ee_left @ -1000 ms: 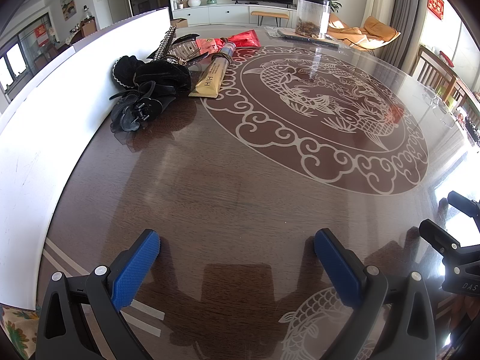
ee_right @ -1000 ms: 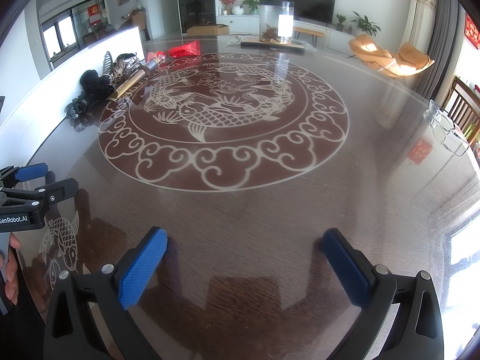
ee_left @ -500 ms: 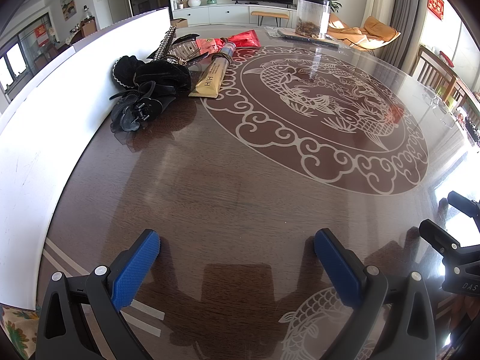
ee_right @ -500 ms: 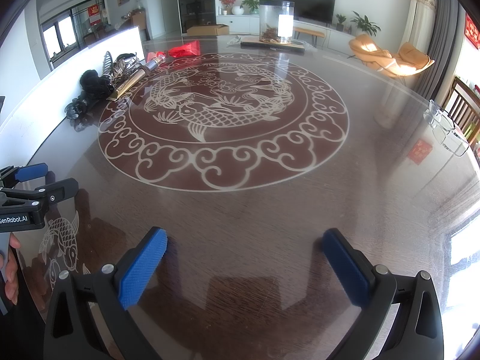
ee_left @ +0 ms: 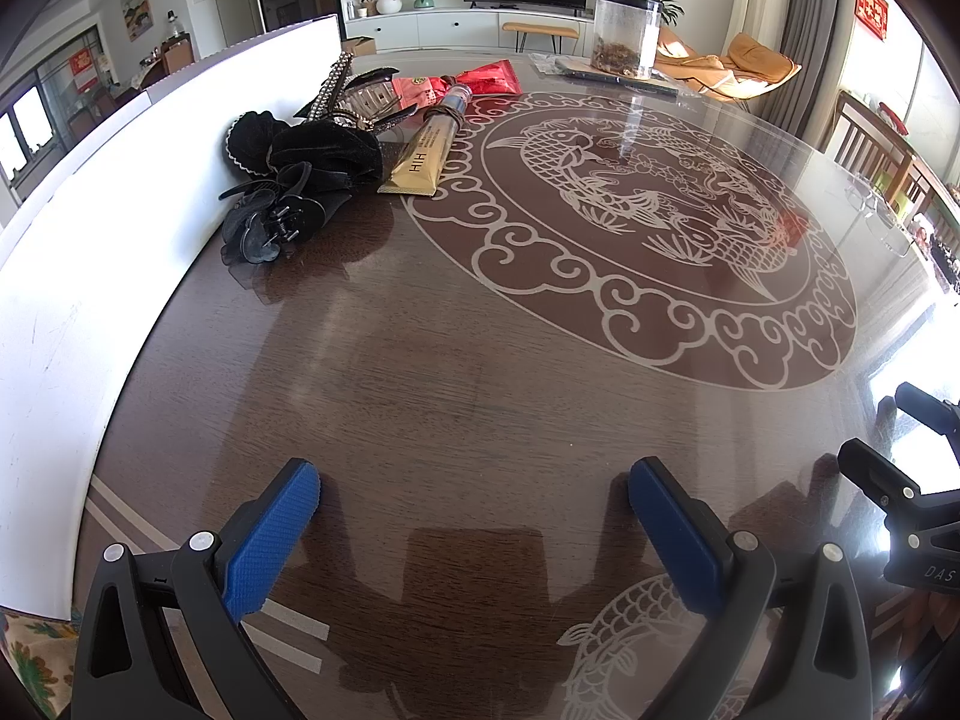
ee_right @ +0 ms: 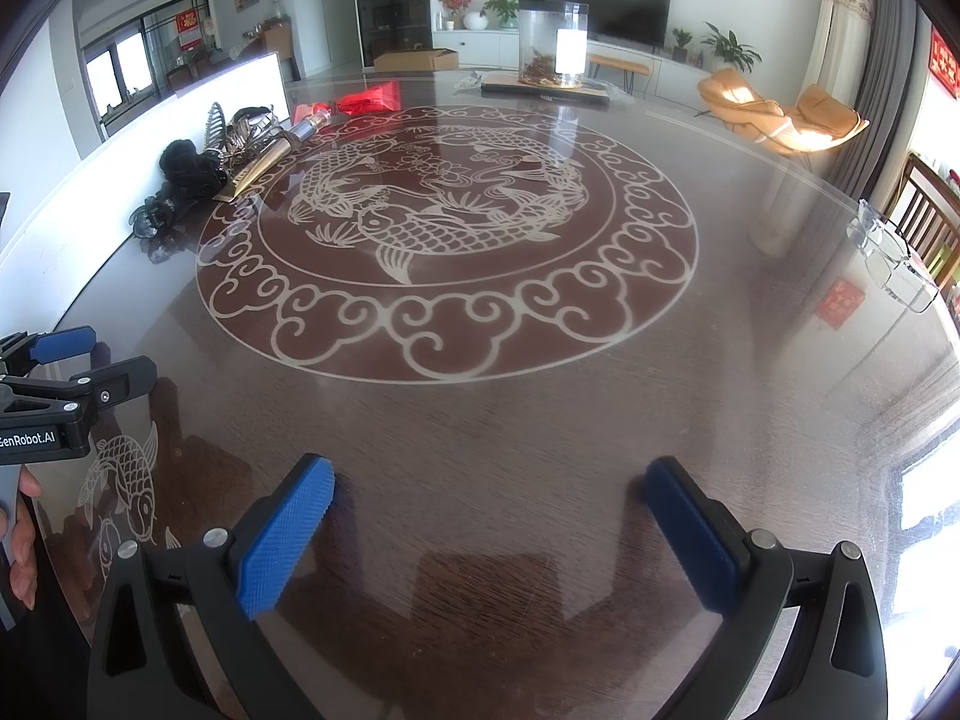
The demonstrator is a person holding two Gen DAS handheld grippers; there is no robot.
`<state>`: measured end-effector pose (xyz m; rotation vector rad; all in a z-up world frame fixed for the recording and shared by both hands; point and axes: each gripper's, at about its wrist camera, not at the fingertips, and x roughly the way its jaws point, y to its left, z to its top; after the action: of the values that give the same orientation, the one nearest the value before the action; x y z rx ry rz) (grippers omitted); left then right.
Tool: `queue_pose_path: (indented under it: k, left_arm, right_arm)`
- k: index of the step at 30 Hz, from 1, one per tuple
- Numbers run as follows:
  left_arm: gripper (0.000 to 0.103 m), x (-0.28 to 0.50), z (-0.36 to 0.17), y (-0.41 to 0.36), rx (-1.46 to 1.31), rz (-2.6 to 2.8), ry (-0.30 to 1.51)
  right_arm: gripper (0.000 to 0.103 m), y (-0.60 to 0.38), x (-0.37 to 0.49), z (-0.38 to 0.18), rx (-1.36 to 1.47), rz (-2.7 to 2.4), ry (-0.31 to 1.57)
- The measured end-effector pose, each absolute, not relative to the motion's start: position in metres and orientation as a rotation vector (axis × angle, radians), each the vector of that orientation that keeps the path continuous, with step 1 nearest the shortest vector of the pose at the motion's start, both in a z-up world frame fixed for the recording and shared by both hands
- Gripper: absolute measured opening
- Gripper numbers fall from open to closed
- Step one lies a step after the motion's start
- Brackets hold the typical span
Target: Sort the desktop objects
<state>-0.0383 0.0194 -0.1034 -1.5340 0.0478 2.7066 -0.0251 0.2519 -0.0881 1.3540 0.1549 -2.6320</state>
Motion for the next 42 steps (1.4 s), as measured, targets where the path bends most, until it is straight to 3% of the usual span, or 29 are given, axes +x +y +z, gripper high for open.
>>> queue_pose_path:
  k: [26,32,42]
  left_arm:
    - [0.103,-0.037,-0.102,0.017,-1.552,2.692,0.045]
    - [0.103,-0.037,-0.101,0.014,-1.564,2.743,0.064]
    - [0.103,-0.034,-0.089,-0.006,-1.526,2.864,0.006]
  right_arm:
    - [0.103,0.249,-0.029,-0.087,1.366,-2.609,0.168]
    - [0.103,0.227,-0.079,-0.076,1.294,-2.498,0.098]
    - [0.103,0.082,-0.226,-0.064,1.264,-2.317,0.15]
